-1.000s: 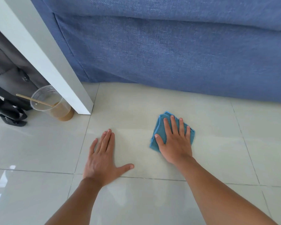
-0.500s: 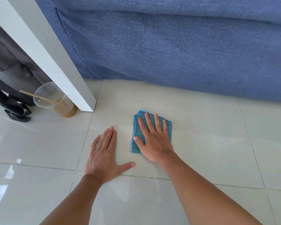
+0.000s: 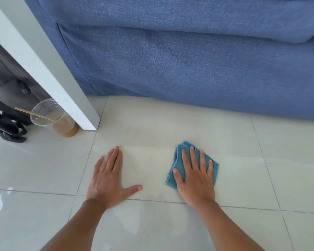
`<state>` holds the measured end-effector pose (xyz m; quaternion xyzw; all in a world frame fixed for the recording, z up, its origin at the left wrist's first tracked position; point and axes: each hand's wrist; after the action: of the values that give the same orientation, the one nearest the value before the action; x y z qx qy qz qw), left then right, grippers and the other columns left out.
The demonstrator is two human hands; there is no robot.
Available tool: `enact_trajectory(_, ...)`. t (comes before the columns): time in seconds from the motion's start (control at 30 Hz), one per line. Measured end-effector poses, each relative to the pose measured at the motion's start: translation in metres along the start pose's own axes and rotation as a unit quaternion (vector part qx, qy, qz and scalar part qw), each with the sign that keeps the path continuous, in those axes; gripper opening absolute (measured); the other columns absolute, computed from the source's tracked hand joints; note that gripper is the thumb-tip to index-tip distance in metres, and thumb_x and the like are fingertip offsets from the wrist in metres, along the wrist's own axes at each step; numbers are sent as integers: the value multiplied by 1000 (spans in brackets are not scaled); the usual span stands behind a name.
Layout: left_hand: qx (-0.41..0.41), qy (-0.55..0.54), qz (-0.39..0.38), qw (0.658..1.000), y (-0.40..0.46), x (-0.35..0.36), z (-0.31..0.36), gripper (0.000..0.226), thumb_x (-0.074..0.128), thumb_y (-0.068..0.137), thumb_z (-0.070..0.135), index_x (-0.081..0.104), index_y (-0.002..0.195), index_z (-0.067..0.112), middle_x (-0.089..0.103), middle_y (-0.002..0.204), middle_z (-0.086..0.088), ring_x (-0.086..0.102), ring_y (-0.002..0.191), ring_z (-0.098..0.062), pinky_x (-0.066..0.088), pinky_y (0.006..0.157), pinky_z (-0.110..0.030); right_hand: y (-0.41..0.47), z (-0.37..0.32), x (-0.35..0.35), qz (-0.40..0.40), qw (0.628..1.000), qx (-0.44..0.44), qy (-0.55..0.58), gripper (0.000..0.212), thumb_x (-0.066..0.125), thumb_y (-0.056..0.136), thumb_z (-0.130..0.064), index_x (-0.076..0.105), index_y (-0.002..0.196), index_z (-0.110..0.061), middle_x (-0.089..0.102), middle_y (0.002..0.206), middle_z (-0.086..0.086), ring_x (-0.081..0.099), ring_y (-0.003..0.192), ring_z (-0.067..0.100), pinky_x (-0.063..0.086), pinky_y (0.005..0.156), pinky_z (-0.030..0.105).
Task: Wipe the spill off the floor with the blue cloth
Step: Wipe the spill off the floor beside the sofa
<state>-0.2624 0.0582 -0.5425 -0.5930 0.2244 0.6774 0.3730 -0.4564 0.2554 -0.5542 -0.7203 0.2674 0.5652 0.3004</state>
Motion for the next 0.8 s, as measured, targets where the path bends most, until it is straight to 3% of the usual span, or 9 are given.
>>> enact_trajectory(0.17, 3, -5, 4, 1000, 1, -1, 0, 135, 41, 61, 98, 10, 159, 10, 4, 169, -3, -1, 155, -14, 5, 125, -43, -2, -9, -3, -17, 1000, -5, 4, 77, 15, 94, -64, 3, 161, -28, -8, 170, 0, -14, 155, 29, -11, 121, 51)
enact_trajectory(0.33, 6, -5, 8, 1000, 2, 1, -1, 136, 44, 60, 97, 13, 159, 9, 7, 169, -5, 2, 155, -16, 7, 125, -44, 11, -26, -6, -56, 994, -88, -11, 76, 20, 96, -63, -2, 161, -29, -17, 168, -2, -22, 153, 28, -13, 121, 52)
enact_trajectory(0.5, 9, 7, 6, 1000, 2, 3, -1, 136, 42, 60, 97, 13, 158, 8, 8, 169, -6, 3, 156, -16, 7, 125, -44, 35, -57, 0, -66, 987, -146, -5, 75, 22, 96, -64, 5, 161, -31, -10, 170, -3, -18, 154, 28, -9, 122, 55)
enact_trajectory(0.8, 6, -3, -1, 1000, 2, 3, -1, 135, 40, 62, 98, 12, 159, 8, 6, 169, -5, 0, 156, -15, 5, 125, -44, 84, -59, -1, -41, 990, -137, 9, 74, 25, 94, -68, 11, 160, -36, -2, 170, -11, -9, 155, 21, -7, 124, 49)
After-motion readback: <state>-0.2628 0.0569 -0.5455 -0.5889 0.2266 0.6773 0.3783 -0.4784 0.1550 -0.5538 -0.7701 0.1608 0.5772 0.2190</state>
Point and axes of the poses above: each hand's wrist, its own y-axis towards the middle knuckle, its own x-axis out of the palm, z = x × y
